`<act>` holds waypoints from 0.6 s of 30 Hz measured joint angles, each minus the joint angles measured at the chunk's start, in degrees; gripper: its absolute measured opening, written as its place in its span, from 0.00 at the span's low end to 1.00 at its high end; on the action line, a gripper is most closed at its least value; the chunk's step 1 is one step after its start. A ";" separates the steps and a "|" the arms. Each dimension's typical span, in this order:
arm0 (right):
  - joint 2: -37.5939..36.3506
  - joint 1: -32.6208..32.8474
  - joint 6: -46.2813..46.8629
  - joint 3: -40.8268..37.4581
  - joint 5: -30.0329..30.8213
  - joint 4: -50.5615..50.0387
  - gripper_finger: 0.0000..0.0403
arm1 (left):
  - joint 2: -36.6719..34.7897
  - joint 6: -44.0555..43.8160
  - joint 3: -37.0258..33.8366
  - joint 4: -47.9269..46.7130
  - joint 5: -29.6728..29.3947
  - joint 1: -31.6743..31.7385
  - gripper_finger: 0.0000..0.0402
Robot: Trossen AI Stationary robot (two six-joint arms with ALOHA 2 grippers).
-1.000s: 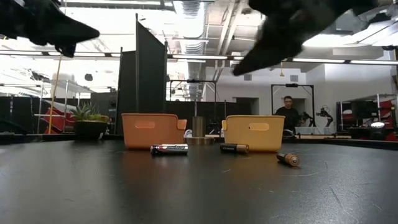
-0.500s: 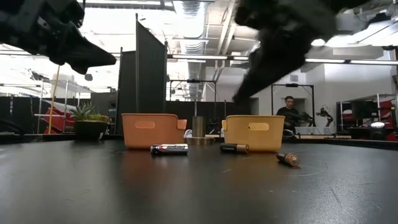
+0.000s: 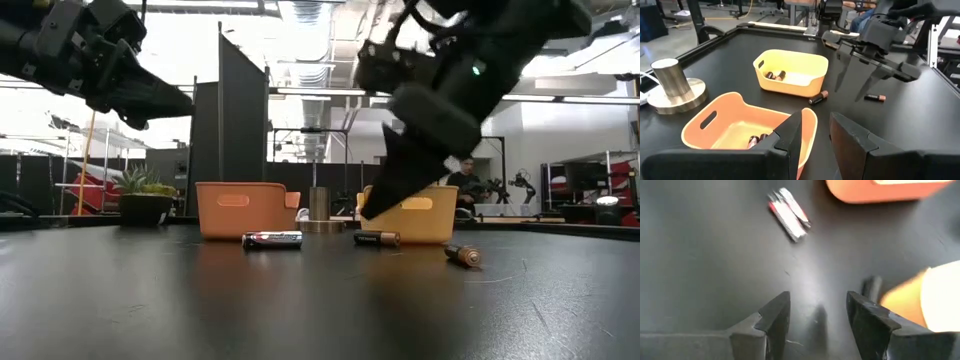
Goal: Sort batteries
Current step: Put the black battery into the yellow bin
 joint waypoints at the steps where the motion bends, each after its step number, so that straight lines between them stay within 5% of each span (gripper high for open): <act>1: 0.20 0.16 0.83 -0.06 1.33 -1.06 0.52 | 0.32 -0.02 0.00 0.09 0.00 -0.04 0.24; 7: 0.15 -0.11 2.16 -0.07 7.63 -2.16 0.52 | 1.85 -1.17 0.00 0.80 -0.02 -0.65 0.24; 18: 0.19 -2.98 2.46 -0.09 2.66 -3.51 0.52 | 2.94 -1.29 0.00 3.46 0.02 -1.70 0.24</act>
